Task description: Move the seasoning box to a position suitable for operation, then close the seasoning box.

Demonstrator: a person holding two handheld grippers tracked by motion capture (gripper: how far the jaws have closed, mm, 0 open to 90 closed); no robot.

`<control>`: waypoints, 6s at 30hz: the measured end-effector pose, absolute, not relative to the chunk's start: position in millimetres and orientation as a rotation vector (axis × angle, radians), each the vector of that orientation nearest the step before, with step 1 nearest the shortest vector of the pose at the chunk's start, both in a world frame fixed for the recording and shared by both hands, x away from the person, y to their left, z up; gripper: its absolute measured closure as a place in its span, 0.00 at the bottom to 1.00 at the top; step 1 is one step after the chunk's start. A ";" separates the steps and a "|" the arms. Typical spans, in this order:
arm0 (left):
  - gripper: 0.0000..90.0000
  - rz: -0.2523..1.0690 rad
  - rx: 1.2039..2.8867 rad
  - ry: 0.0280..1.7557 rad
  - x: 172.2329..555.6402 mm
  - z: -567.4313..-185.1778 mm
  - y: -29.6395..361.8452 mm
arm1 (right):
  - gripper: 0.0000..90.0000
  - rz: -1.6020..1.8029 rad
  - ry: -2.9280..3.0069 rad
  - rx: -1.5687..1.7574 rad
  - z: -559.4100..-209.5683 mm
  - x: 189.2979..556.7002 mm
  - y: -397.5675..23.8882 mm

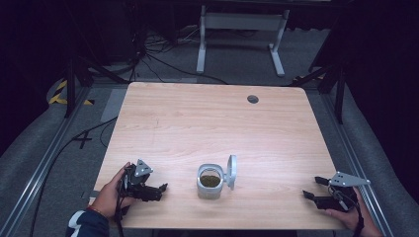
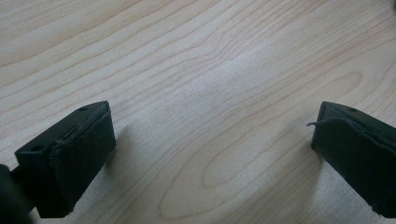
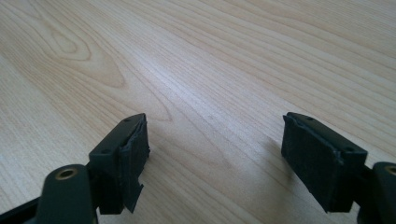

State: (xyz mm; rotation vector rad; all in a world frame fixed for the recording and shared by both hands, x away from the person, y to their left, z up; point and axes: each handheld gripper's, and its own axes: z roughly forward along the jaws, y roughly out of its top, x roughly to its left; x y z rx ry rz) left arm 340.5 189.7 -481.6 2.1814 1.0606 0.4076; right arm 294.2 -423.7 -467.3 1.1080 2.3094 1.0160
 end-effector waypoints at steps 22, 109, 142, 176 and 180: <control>0.00 0.351 2.220 0.938 351.3 -482.3 200.2 | 0.38 0.999 2.320 1.099 -460.0 294.6 -419.5; 0.00 0.350 2.226 0.924 352.2 -482.2 201.4 | 0.99 1.309 2.517 0.383 -365.9 314.0 -192.6; 0.01 0.345 2.225 0.922 351.6 -482.2 202.2 | 0.90 1.161 2.460 0.465 -362.2 315.2 -240.9; 0.00 0.348 2.224 0.914 353.1 -482.4 201.7 | 0.28 0.945 2.316 1.040 -462.8 299.7 -410.9; 0.00 0.352 2.226 0.915 353.1 -482.3 201.7 | 0.25 1.015 2.316 1.099 -467.1 302.7 -416.2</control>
